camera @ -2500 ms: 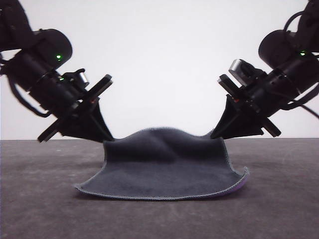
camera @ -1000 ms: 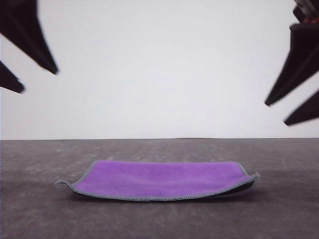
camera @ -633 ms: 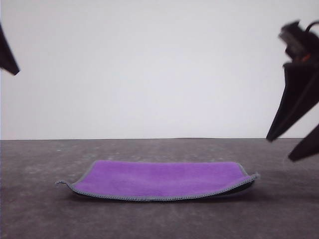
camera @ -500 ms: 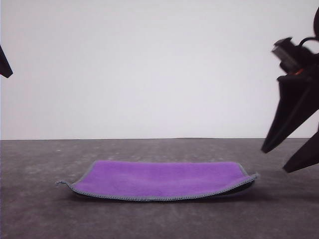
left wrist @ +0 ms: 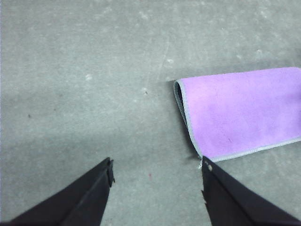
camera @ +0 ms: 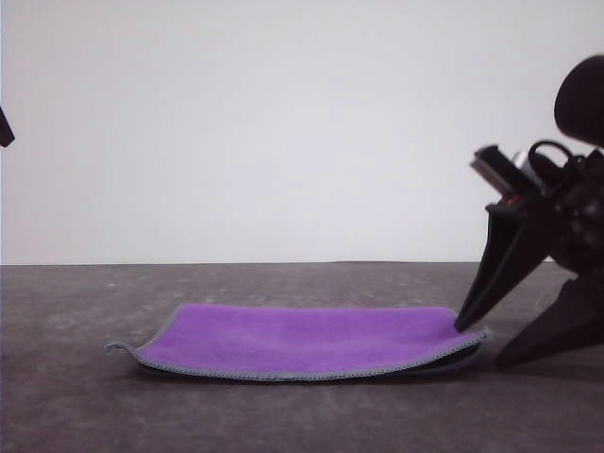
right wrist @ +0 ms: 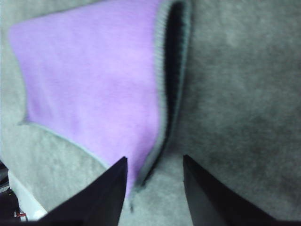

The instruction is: Fold clothes

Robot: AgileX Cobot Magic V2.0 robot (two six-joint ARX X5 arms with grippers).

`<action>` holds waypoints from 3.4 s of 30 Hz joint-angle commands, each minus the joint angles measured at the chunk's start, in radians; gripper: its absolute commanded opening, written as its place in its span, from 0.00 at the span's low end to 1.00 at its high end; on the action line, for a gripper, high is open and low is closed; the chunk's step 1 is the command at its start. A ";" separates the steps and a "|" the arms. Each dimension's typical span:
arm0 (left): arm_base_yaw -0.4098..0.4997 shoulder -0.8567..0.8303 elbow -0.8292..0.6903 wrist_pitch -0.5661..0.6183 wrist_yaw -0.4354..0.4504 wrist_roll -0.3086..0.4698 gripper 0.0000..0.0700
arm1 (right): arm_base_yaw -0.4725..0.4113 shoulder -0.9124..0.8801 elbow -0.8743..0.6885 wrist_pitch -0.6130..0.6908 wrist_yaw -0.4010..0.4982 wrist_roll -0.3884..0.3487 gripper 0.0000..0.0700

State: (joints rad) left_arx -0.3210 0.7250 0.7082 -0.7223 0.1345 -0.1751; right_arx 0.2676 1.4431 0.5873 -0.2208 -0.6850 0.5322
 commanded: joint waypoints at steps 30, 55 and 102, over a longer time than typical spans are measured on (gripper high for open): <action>-0.002 0.004 0.003 0.010 0.000 0.014 0.52 | 0.128 0.081 0.104 0.146 -0.047 0.015 0.00; -0.002 0.004 0.003 0.010 0.000 0.014 0.52 | 0.444 0.429 0.436 0.298 -0.025 0.063 0.04; -0.002 0.004 0.003 0.010 0.000 -0.002 0.50 | -0.015 -0.547 -0.026 0.012 0.275 -0.432 0.28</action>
State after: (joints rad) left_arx -0.3210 0.7250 0.7074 -0.7216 0.1337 -0.1761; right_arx 0.2494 0.8935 0.5575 -0.2295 -0.4134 0.0579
